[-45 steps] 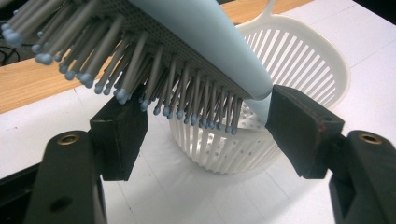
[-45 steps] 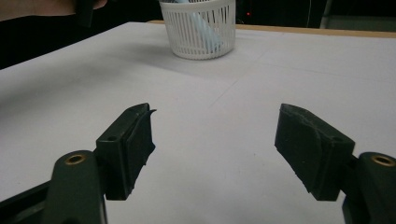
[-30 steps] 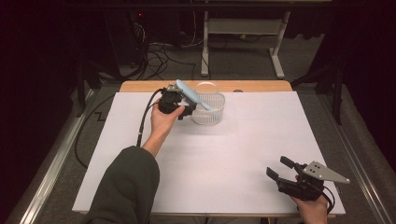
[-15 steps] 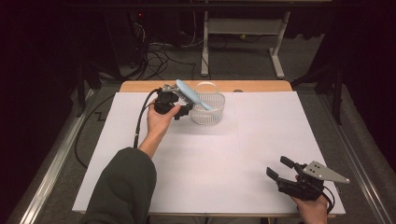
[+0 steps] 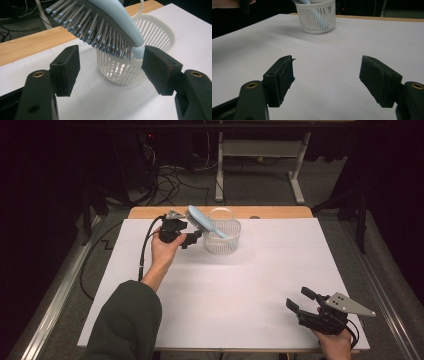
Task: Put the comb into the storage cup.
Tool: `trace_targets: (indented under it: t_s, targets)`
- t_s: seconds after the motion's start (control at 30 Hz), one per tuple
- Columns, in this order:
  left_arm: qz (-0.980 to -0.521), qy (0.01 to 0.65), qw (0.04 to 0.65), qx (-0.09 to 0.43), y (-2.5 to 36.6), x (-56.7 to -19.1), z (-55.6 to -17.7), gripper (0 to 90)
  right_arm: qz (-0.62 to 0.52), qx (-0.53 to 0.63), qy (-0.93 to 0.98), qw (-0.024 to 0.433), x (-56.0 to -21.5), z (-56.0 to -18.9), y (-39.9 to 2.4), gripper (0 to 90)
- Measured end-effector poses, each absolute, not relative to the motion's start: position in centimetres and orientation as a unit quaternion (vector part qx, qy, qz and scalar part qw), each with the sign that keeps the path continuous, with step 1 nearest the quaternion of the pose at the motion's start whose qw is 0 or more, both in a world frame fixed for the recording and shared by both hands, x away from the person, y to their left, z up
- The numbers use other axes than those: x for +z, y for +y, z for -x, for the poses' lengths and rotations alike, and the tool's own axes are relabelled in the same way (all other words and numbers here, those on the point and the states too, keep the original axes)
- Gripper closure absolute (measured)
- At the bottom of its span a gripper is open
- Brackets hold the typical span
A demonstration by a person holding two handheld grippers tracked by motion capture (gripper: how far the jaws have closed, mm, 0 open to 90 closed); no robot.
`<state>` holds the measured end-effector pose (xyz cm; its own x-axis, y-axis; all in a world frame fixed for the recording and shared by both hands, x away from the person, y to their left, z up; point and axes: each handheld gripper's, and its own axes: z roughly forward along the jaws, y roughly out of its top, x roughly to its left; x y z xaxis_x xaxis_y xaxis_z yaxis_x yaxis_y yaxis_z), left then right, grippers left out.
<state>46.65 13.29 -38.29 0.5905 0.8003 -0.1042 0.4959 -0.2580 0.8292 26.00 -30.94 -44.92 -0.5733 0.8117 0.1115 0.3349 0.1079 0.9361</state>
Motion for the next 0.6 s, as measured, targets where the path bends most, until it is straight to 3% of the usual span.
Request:
trace_targets:
  t_s: [0.6]
  targets:
    - [-0.769,0.416,0.451,0.183,14.4,-37.6,-45.4,30.4,-0.410,0.533,0.703,0.232,-44.9,-26.0,-31.3,28.0]
